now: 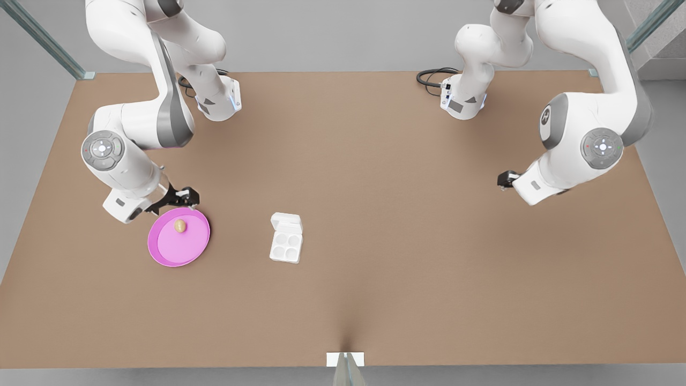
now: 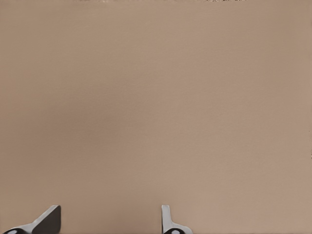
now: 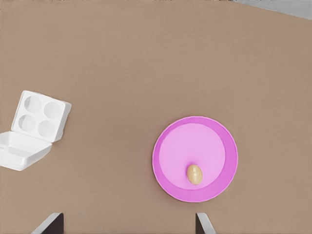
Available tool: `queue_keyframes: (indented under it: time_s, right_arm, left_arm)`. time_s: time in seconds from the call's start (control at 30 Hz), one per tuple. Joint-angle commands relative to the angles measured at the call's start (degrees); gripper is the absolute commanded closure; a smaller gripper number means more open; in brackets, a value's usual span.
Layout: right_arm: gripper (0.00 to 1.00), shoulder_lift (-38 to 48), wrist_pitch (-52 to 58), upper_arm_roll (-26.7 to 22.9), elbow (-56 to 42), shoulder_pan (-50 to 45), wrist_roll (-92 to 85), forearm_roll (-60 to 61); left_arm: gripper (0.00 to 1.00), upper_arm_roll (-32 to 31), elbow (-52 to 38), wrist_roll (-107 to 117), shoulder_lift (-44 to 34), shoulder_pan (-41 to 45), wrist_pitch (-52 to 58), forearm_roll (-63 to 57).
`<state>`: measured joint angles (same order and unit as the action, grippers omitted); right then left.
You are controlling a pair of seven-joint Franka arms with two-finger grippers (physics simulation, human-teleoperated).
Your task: Pack egg into the box and close the box lid
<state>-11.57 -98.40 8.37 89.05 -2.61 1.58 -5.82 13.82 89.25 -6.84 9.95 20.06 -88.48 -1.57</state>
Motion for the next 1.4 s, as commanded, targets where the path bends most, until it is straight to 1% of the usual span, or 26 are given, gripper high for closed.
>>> queue_keyframes:
  time_s: [0.0,0.1,0.17,0.2,0.23,0.3,0.4,0.5,0.53,0.63,0.7,0.77,0.8,1.0,1.37]
  right_arm:
    - [0.00,0.0,-1.8,0.0,-0.1,0.1,-1.0,0.2]
    - [0.00,-0.8,4.6,0.0,-0.4,2.4,-1.1,-0.5]
    - [0.00,-6.4,4.4,0.0,-2.5,5.5,-1.4,-0.6]
    - [0.00,-11.0,4.3,0.0,-5.7,6.3,-0.5,-0.4]
    - [0.00,-14.6,2.6,0.0,-5.8,6.2,-0.7,-0.7]
    - [0.00,-16.5,-2.0,0.0,-4.6,6.3,-0.5,-0.2]
    - [0.00,-16.3,-11.5,0.1,2.7,6.9,-0.5,0.1]
    - [0.00,-13.1,-26.3,0.4,15.4,9.2,-1.9,-0.4]
    - [0.00,-13.2,-28.0,0.4,15.6,9.6,-3.9,-0.5]
    - [0.00,-13.4,-40.9,0.5,21.4,11.9,-10.0,-0.5]
    - [0.00,-13.3,-43.9,0.5,22.6,12.1,-11.9,-0.5]
    - [0.00,-13.3,-44.1,0.5,22.6,12.1,-12.7,-0.5]
    - [0.00,-13.4,-46.0,0.5,22.7,12.8,-14.7,-0.5]
    - [0.00,-13.9,-45.9,0.5,22.4,15.4,-17.6,-0.4]
    - [0.00,-18.0,-45.5,0.5,22.6,15.0,-17.5,-0.3]
  left_arm:
    - [0.00,0.1,0.0,-4.5,0.2,-0.5,-4.4,-0.5]
    - [0.00,0.0,0.0,-4.5,0.2,-0.4,-4.4,-0.5]
    - [0.00,-0.1,0.0,-4.5,0.9,-0.4,-4.4,-0.5]
    - [0.00,-0.1,0.0,-4.6,0.9,-0.4,-4.4,-0.5]
    - [0.00,-0.1,0.0,-4.6,1.0,-0.4,-4.4,-0.5]
    - [0.00,-0.1,0.0,-4.7,1.0,-0.4,-4.4,-0.5]
    - [0.00,-0.1,0.0,-4.7,1.5,-0.5,-4.4,-0.5]
    - [0.00,-0.1,0.0,-4.8,1.6,-0.5,-4.3,-0.4]
    - [0.00,-0.1,0.0,-4.8,1.9,-0.5,-4.4,-0.4]
    - [0.00,-0.1,0.0,-4.8,1.9,-0.5,-4.4,-0.4]
    - [0.00,0.0,0.0,-4.8,1.9,-0.5,-4.4,-0.4]
    - [0.00,-0.1,0.0,-4.8,2.3,-0.5,-4.4,-0.4]
    - [0.00,-0.1,0.0,-4.8,2.3,-0.5,-4.4,-0.4]
    - [0.00,-0.1,0.0,-4.8,2.6,-0.5,-4.5,-0.4]
    - [0.00,-0.1,0.0,-4.8,3.1,-0.5,-5.3,-0.4]
